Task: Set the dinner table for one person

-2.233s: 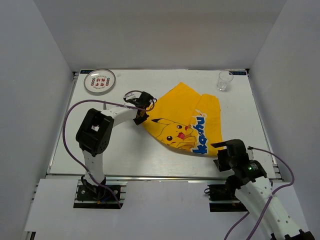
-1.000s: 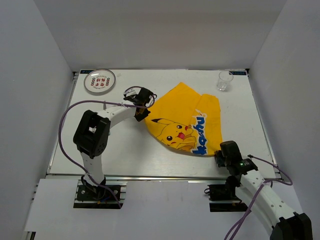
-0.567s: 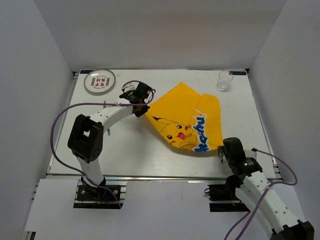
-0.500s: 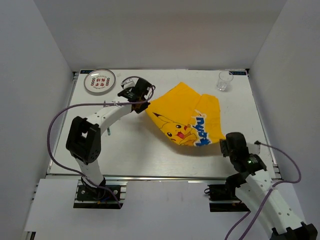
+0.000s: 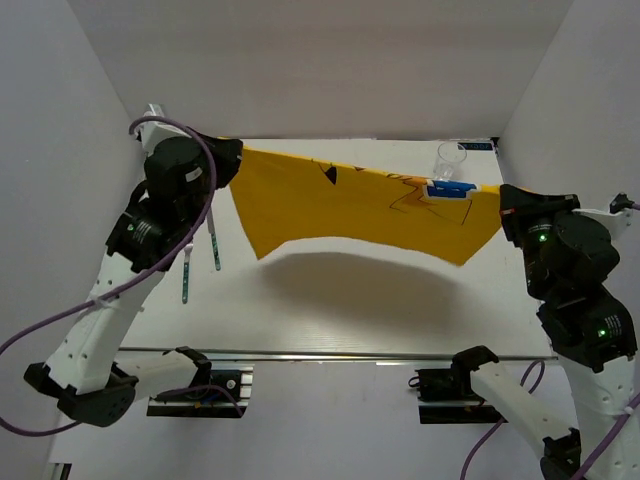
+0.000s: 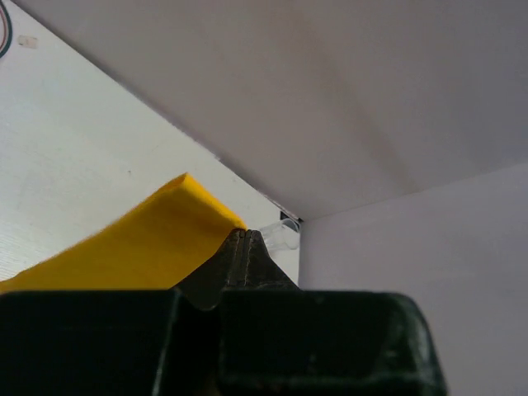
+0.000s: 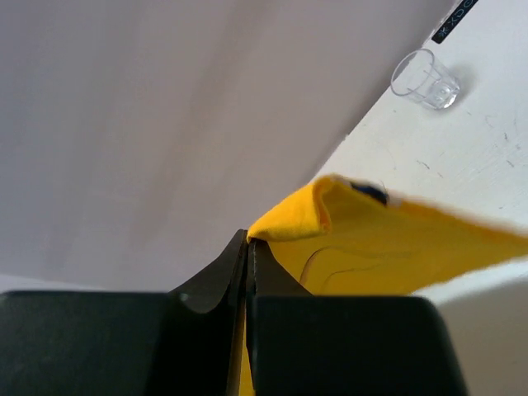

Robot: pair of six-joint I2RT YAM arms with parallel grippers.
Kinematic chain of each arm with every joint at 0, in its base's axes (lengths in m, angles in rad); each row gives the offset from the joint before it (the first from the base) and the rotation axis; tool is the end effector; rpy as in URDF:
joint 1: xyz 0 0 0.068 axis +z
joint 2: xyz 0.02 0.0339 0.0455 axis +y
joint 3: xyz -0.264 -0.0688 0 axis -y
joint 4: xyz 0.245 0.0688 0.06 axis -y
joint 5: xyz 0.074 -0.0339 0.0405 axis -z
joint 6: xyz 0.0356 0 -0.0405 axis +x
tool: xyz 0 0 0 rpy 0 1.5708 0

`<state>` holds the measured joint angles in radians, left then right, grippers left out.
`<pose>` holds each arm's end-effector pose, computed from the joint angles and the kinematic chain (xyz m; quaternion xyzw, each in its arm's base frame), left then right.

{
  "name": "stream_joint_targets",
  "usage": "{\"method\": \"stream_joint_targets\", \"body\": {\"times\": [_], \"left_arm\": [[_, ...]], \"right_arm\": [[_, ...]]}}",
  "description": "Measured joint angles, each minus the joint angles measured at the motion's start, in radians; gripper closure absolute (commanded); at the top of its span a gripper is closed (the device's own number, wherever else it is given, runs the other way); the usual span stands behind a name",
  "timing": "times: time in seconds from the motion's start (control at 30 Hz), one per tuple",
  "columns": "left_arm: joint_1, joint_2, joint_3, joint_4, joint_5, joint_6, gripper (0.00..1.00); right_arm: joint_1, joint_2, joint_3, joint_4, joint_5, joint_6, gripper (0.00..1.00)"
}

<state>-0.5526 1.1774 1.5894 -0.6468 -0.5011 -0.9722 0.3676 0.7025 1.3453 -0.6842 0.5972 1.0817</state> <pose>0.1976 -0.1018 0.4859 -0.3086 0.7119 -0.2737 0.5684 0.0837 0.0108 0.4747 0.4319 0.5750 0.2797 0.6361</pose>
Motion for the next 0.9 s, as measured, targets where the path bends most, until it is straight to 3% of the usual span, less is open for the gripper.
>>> {"method": "stream_joint_targets", "body": {"times": [0.2,0.5,0.7,0.8,0.9], "left_arm": [[-0.001,-0.023,0.008,-0.001,0.040,0.013,1.00],[0.017,0.142,0.023,-0.001,0.106,0.051,1.00],[0.056,0.474,0.317,-0.021,0.124,0.137,1.00],[0.084,0.605,0.464,-0.007,0.136,0.192,1.00],[0.108,0.651,0.505,0.034,0.157,0.241,1.00]], "right_arm": [[0.000,0.040,0.011,-0.026,-0.052,-0.108,1.00],[-0.002,0.266,0.081,0.013,-0.145,-0.246,1.00],[-0.030,0.516,0.203,0.098,-0.219,-0.330,1.00],[-0.069,0.667,0.363,0.097,-0.279,-0.383,1.00],[-0.112,0.826,0.566,0.139,-0.380,-0.429,1.00]]}}
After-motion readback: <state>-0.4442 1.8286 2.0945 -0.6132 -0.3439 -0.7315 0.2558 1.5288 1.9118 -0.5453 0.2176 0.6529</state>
